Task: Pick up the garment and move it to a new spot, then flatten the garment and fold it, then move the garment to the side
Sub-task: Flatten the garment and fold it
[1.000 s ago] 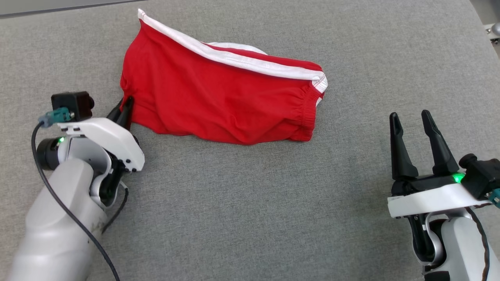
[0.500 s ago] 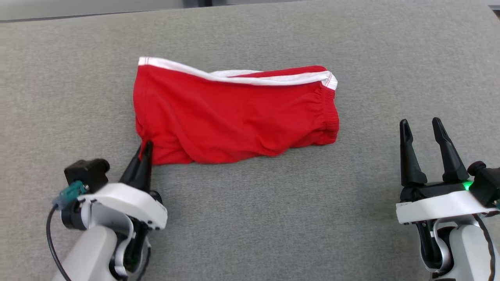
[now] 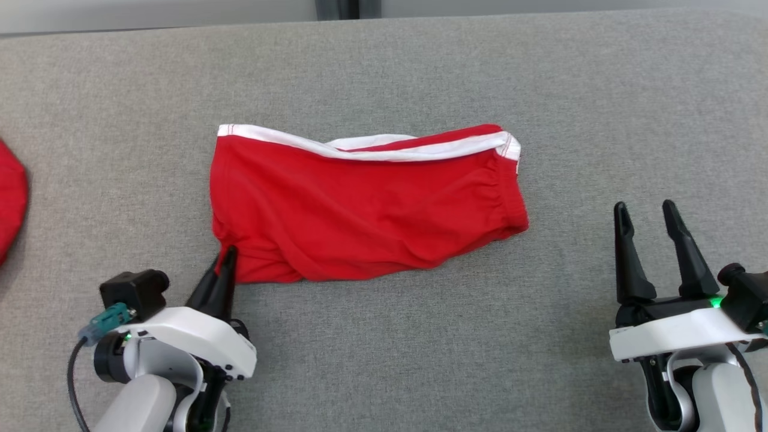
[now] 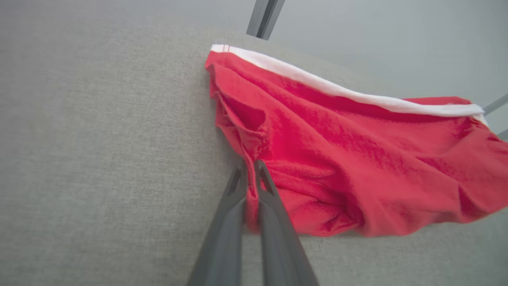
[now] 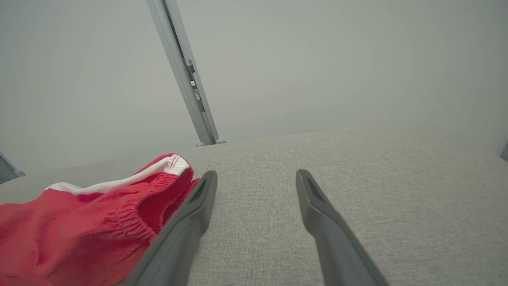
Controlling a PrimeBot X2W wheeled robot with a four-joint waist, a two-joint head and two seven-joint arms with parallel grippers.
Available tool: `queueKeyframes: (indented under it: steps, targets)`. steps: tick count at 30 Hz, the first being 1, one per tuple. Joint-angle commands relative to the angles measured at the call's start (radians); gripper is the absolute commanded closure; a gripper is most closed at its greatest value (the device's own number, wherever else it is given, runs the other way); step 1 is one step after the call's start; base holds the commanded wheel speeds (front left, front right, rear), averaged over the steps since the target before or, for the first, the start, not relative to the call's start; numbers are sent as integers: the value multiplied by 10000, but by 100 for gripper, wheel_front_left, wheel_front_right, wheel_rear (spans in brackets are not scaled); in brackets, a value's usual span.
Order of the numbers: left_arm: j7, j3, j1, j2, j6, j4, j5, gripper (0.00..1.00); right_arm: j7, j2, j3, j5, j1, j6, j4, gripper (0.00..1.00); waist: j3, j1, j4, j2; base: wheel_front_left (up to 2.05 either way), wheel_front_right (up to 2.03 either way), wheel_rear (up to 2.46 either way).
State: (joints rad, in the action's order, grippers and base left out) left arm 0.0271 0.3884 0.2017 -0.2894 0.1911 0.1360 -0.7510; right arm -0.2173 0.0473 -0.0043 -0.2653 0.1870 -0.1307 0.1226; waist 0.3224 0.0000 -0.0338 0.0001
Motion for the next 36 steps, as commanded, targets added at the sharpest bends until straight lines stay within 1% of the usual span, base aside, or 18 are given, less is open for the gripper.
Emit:
queueKeyframes:
  steps: [1, 2, 8, 11, 14, 18, 21, 26, 31, 36]
  targets:
    - [11, -94, 217, -115, 65, 119, 24, 31, -3, 66, 31, -91, -80, -3, 70, 0, -59, 0, -60, -1, 0, 0, 0]
    - [120, -142, 244, -103, 92, 174, 36, 0, 0, 71, 46, -89, -83, -3, 81, 0, -95, 0, -92, -1, 0, 0, 0]
    - [860, -490, 411, -297, 466, 204, 422, 0, -41, 71, 128, 39, -35, -3, 105, 0, -440, 0, -253, -1, 0, 0, 0]
    - [1684, -653, 660, -400, 683, -258, 982, 0, -22, 69, 55, 241, 55, -3, -10, 0, -709, 0, -241, -1, 0, 0, 0]
    - [2058, -667, 977, -427, 808, -738, 1515, 0, 58, 71, 3, 481, 92, -3, -166, 0, -868, 0, -213, -1, 0, 0, 0]
    - [2226, -470, 1354, -595, 998, -1354, 2400, 0, 126, 66, -2, 765, 159, -3, -391, 0, -970, 0, -169, -1, 0, 0, 0]
    - [2292, -447, 1412, -725, 1237, -1703, 2924, 0, 221, 69, 55, 851, 70, -3, -513, 0, -1056, 0, -198, -1, 0, 0, 0]
    - [2358, -786, 860, -863, 1456, -1906, 3146, 0, 133, 66, 284, 785, -251, -3, -591, 0, -1209, 0, -310, -1, 0, 0, 0]
    - [2382, -1099, 162, -951, 1336, -1802, 3184, 0, 139, 68, 322, 696, -541, -3, -591, 0, -1281, 0, -402, -1, 0, 0, 0]
    - [2382, -1107, -255, -1000, 1281, -1723, 3436, 0, 110, 71, 242, 657, -706, -3, -533, 0, -1366, 0, -440, -1, 0, 0, 0]
